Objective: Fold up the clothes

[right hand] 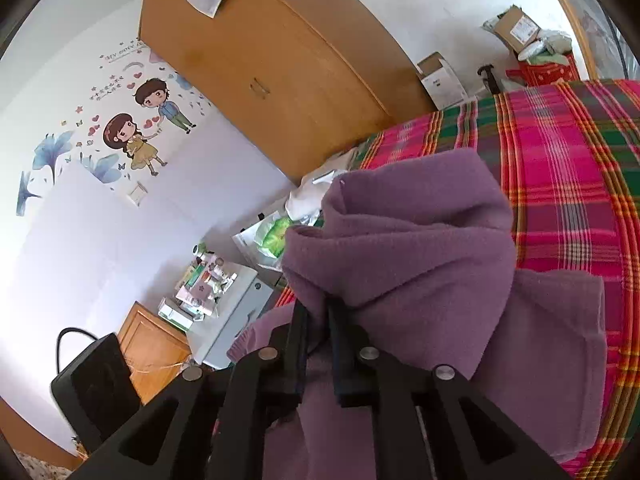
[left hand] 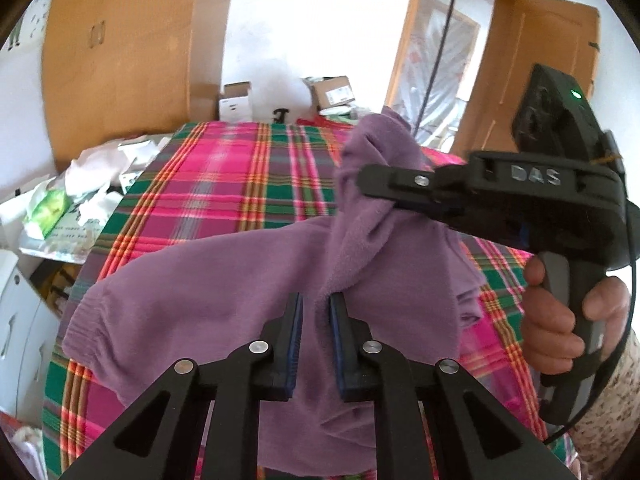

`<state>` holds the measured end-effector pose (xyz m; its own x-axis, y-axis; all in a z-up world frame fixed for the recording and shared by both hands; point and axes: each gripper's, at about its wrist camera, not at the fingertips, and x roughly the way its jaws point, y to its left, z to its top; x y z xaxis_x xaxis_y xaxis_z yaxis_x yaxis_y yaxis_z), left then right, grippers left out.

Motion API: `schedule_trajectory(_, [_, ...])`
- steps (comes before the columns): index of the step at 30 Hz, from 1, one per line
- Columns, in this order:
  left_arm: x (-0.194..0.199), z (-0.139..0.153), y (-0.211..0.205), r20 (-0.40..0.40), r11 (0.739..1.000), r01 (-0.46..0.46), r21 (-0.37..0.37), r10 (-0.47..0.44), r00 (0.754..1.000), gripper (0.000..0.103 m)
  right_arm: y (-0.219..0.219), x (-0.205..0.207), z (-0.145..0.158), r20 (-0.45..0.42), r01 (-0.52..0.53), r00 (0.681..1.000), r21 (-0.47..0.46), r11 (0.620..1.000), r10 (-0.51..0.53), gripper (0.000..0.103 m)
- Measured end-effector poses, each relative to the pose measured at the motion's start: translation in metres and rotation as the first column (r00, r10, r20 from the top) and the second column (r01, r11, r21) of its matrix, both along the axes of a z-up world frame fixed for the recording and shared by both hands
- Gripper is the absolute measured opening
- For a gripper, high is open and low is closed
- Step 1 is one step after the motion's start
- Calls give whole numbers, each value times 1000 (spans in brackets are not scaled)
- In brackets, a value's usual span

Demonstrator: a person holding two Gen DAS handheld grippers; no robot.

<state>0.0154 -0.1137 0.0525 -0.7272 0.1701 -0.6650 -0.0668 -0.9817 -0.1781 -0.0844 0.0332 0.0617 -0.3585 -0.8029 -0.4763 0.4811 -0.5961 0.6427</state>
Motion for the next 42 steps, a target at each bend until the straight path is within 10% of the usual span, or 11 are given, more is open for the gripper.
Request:
schedule_trajectory(9, [-9, -14, -12, 30, 999, -21, 32, 20, 999, 14, 52, 17, 2, -34, 90, 996, 39, 995, -88, 31])
schedule_trajectory(16, [-11, -15, -17, 38, 998, -48, 45, 46, 998, 14, 55, 48, -26, -128, 143, 986, 369, 918, -103, 35])
schedule_trajectory(27, [-10, -15, -17, 50, 996, -72, 46, 70, 996, 14, 16, 73, -43, -230, 103, 973, 513, 852, 21, 57])
schedule_trajectory(32, [-11, -16, -12, 50, 997, -61, 39, 59, 997, 14, 14, 70, -45, -252, 159, 967, 537, 829, -22, 53])
schedule_trajectory(42, [-7, -9, -12, 18, 989, -31, 142, 29, 999, 10, 23, 78, -38, -283, 237, 954, 526, 817, -95, 12])
